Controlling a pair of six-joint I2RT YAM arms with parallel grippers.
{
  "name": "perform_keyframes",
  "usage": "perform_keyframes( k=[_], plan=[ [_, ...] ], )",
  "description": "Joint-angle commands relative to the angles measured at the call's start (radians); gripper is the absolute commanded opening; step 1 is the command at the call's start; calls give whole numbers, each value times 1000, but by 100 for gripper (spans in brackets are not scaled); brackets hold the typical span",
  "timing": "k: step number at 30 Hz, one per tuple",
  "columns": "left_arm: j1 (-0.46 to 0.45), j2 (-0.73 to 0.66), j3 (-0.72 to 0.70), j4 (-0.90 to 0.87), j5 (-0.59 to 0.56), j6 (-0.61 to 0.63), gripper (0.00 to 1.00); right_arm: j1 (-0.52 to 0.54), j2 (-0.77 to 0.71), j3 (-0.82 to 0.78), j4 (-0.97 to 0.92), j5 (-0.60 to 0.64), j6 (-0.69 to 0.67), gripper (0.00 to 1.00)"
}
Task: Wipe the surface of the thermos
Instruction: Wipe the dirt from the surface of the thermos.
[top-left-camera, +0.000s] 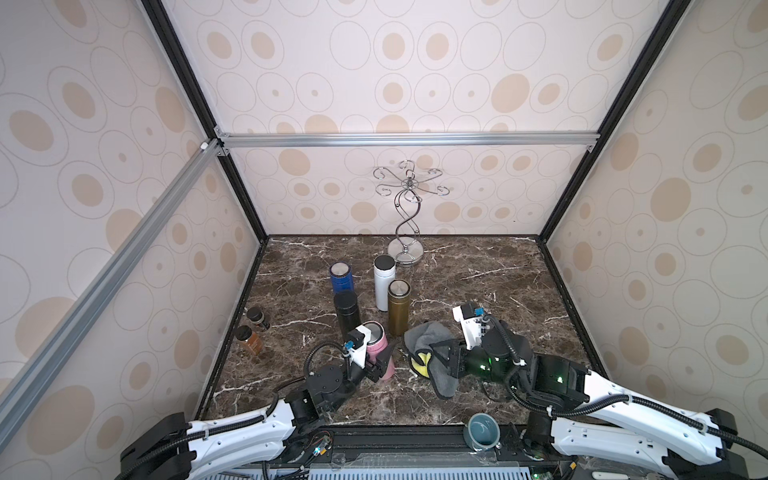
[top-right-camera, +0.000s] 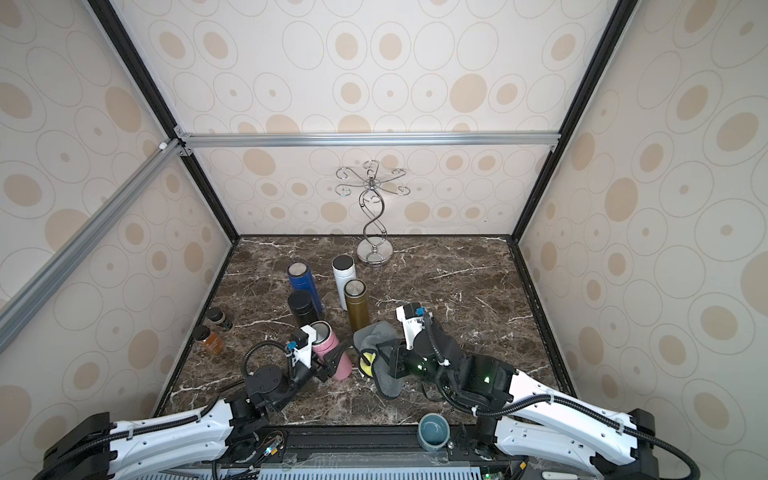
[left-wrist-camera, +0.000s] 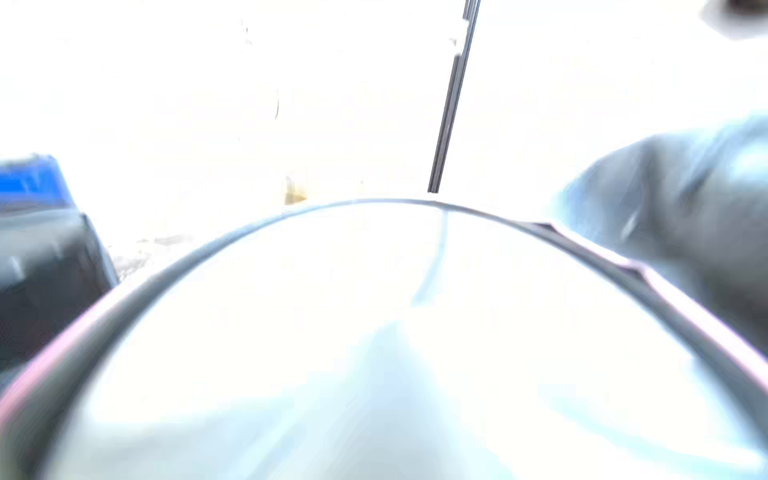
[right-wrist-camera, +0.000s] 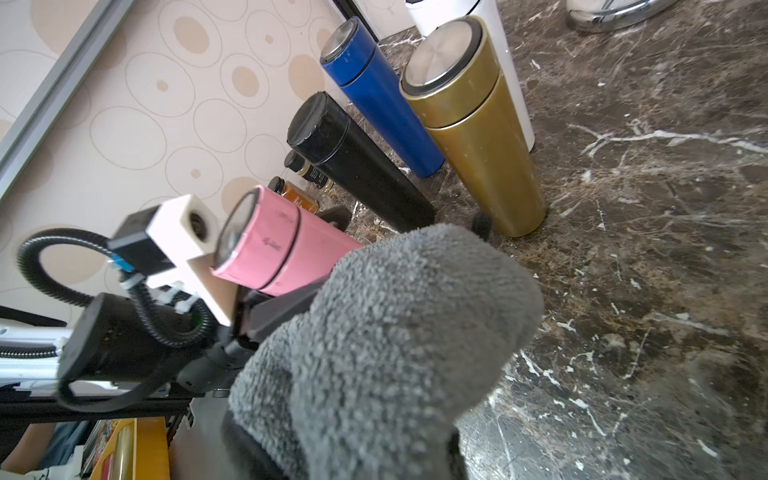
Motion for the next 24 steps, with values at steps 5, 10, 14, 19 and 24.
perform_keyframes(
  k=[5, 10, 14, 19, 24],
  plan=[
    [2, -129, 206, -159, 55, -94, 0, -97, -33, -128, 125, -40, 112, 0],
    [3, -153, 245, -202, 43, -128, 0, -184, -52, -255, 303, -128, 206, 0],
    [3, -136, 258, -198, 49, -134, 0, -211, -6, -330, 489, -179, 266, 0],
    [3, -92, 269, -204, 53, -131, 0, -217, 111, -346, 571, -196, 312, 0],
    [3, -97, 237, -169, 30, -150, 0, -217, 193, -402, 674, -154, 387, 0]
  ],
)
